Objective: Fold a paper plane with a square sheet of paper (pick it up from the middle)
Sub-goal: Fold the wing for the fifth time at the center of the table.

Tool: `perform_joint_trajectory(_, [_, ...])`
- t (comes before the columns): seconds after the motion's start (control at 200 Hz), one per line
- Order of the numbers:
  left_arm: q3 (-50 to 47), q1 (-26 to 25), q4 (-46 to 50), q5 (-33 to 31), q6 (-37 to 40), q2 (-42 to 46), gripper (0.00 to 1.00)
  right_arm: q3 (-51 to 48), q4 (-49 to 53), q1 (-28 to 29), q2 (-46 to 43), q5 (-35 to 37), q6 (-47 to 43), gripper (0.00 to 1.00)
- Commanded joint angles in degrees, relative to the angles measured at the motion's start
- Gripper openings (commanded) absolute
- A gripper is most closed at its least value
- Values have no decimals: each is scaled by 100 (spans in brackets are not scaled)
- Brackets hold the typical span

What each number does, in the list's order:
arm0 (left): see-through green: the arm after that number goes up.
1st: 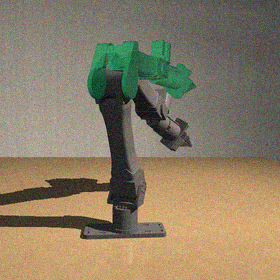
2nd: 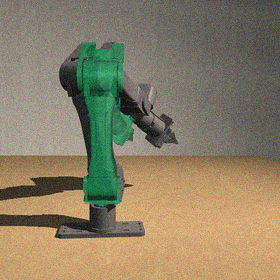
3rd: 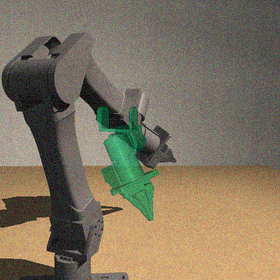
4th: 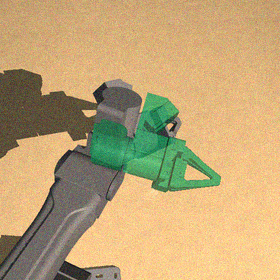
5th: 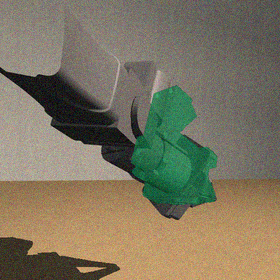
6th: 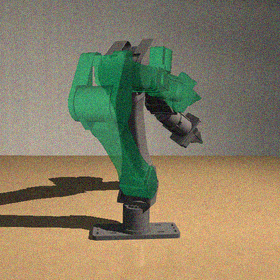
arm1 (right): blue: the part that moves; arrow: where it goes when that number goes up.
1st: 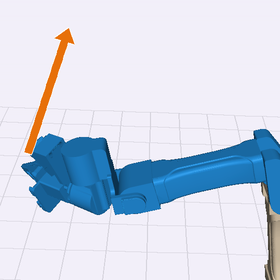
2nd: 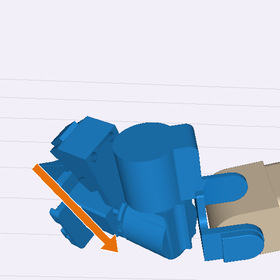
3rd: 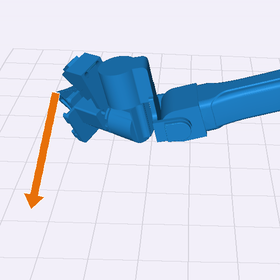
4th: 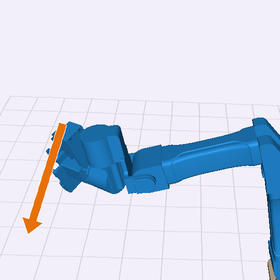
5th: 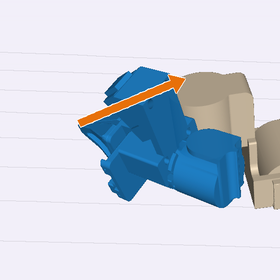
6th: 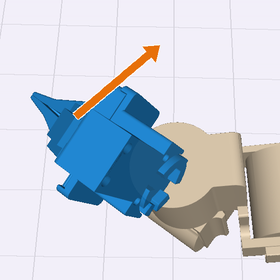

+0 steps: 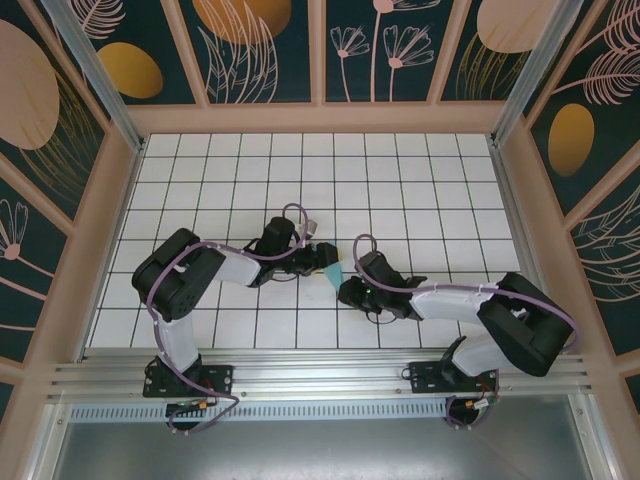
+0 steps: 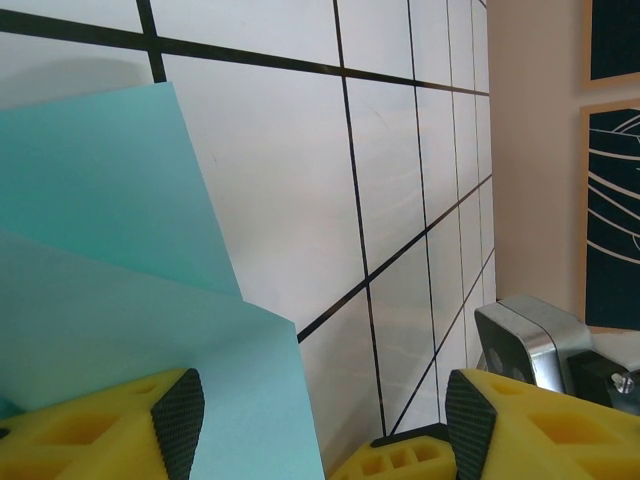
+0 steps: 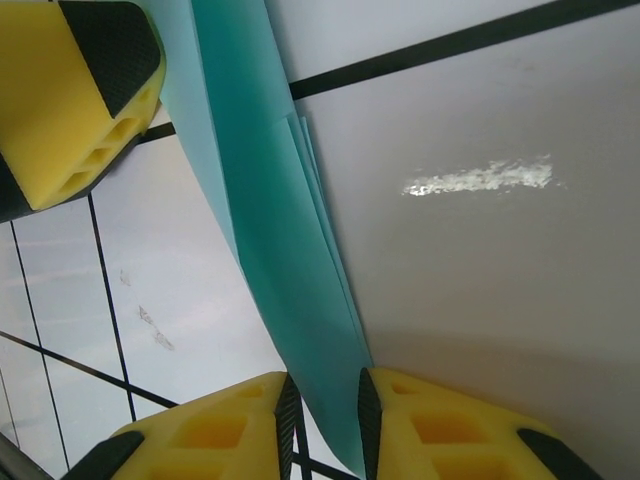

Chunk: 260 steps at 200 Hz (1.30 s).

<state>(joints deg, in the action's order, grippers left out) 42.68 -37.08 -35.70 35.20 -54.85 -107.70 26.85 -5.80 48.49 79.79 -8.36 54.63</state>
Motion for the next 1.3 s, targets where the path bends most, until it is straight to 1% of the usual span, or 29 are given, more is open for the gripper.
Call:
perform_joint_trajectory(0.0, [39,-34,353,-416,287,-405,68,199,457,72,-100,225,-284,29])
perform_joint_trajectory(0.105, [48,-27,354,-410,289,-429,68,342,606,113,-181,444,-406,30])
perform_joint_trajectory(0.145, [47,-30,354,-404,290,-427,68,356,607,109,-205,481,-418,32])
perform_joint_trajectory(0.185, [52,-32,345,-408,288,-427,68,376,653,101,-164,515,-433,33])
perform_joint_trajectory(0.345, [76,-30,354,-385,288,-434,68,515,823,115,75,633,-556,34])
perform_joint_trajectory(0.616, [83,-27,352,-352,286,-440,68,541,589,128,453,389,-659,34])
perform_joint_trajectory(0.786, [84,-28,371,-348,297,-436,68,488,558,126,332,347,-658,34])
perform_joint_trajectory(0.931, [109,-27,382,-354,304,-454,68,530,580,195,306,171,-875,32])
perform_joint_trajectory(0.996, [116,-27,380,-348,301,-454,68,549,654,222,349,224,-911,31])
perform_joint_trajectory(1.111, [119,-28,380,-347,296,-462,68,528,753,191,385,352,-877,24])
perform_joint_trajectory(1.296, [127,-27,389,-340,299,-454,67,346,515,130,367,170,-806,18])
